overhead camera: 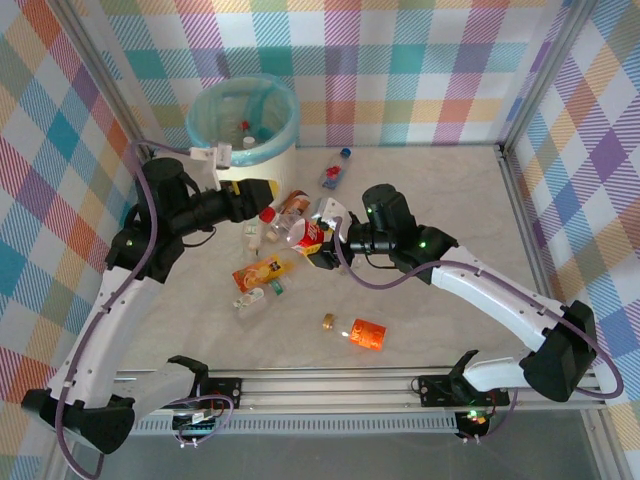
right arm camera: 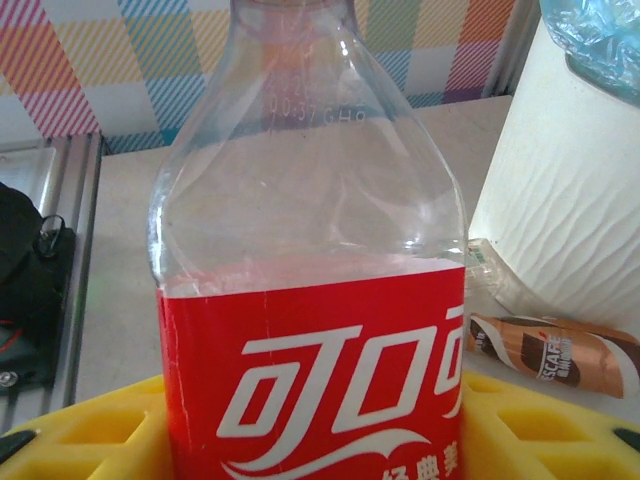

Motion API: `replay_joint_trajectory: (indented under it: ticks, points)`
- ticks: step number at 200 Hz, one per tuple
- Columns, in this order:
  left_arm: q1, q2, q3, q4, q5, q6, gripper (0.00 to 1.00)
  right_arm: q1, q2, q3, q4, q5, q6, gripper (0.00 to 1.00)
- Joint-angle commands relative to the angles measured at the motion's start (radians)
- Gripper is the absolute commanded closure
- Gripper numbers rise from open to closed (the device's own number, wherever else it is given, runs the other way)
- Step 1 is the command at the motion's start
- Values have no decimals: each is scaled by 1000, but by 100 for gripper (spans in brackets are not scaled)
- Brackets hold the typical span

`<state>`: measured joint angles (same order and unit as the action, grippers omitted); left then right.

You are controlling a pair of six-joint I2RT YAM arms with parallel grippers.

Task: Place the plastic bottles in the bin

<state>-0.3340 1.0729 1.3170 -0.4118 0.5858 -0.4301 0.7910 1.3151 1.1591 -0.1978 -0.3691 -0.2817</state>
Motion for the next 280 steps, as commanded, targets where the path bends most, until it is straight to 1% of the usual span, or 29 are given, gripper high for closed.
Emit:
replay_joint_trajectory:
  ticks: [1,34,56,80,91,112,119,130,150,168,173,181,185,204,226,236,249,255,265,271,280]
  points:
    - [-37,9,48,-9,65,18,42,-6,-22,40,58,-54,66,43]
    - [-63,15,57,-88,52,79,45,-6,-25,50,61,-53,88,43]
    - [-68,8,52,-127,13,113,44,-6,-30,48,73,-49,103,43]
    - [-69,-4,42,-132,6,129,42,-6,-32,46,72,-43,114,43]
    - [-68,-7,40,-133,-1,141,37,-7,-35,42,81,-50,117,43]
    - [-69,-19,33,-131,-44,144,19,-7,-36,43,82,-67,116,43]
    - [-69,-20,29,-124,-50,141,17,-7,-36,42,81,-68,116,43]
    - [-69,-21,25,-112,-44,139,16,-7,-36,40,83,-66,116,43]
    - [-69,-16,21,-96,-13,136,26,-7,-36,35,91,-58,123,43]
    - [-69,-4,24,-98,6,136,41,-7,-37,27,112,-62,136,43]
    - [-69,-1,25,-99,10,134,44,-7,-37,25,119,-63,140,43]
    - [-69,2,26,-98,15,133,53,-7,-37,24,125,-67,142,43]
    - [-69,4,25,-97,17,133,55,-7,-37,23,128,-68,143,42]
    - [-69,2,28,-93,2,126,63,-7,-36,21,129,-61,141,42]
    - [-69,-4,43,-88,-36,118,82,-9,-37,20,134,-52,140,39]
    - [-69,-3,57,-84,-66,111,86,-9,-38,22,138,-40,139,35]
    - [-68,6,88,-83,-133,95,100,-9,-40,28,146,-11,140,26]
    - [-69,14,111,-86,-175,87,100,-9,-42,33,148,10,141,21]
    - [-68,34,162,-98,-251,81,100,-9,-45,45,143,59,143,8]
    - [-68,53,209,-114,-297,88,100,-9,-48,53,140,98,144,1]
    - [-67,89,295,-145,-366,111,100,-8,-54,65,132,162,146,0]
